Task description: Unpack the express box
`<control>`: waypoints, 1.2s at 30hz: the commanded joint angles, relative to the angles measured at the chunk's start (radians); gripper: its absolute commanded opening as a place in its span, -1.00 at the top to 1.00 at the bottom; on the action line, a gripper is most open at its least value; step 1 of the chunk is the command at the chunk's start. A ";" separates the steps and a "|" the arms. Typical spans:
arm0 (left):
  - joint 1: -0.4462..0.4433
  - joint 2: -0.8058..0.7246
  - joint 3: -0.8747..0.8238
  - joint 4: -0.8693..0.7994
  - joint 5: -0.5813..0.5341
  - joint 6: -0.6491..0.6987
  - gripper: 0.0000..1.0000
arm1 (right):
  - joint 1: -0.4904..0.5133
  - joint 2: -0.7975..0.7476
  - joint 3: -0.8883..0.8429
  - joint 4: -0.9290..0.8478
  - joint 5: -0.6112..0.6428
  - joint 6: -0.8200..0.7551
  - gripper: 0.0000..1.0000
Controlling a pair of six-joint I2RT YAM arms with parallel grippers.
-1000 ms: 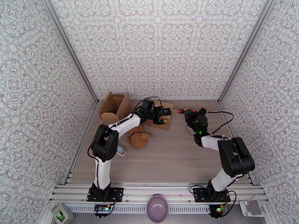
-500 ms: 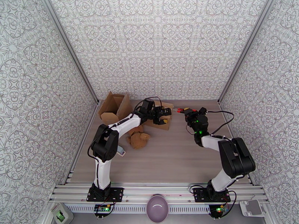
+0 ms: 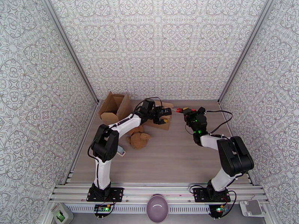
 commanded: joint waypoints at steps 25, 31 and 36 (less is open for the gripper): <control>-0.004 0.035 0.026 0.056 -0.068 -0.082 -0.32 | 0.048 -0.097 -0.034 -0.107 0.033 -0.100 1.00; -0.003 0.036 0.027 0.055 -0.059 -0.076 -0.32 | 0.050 -0.084 -0.024 -0.110 0.040 -0.098 1.00; -0.006 0.039 0.027 0.067 -0.065 -0.083 -0.31 | 0.057 -0.078 -0.022 -0.118 0.054 -0.093 1.00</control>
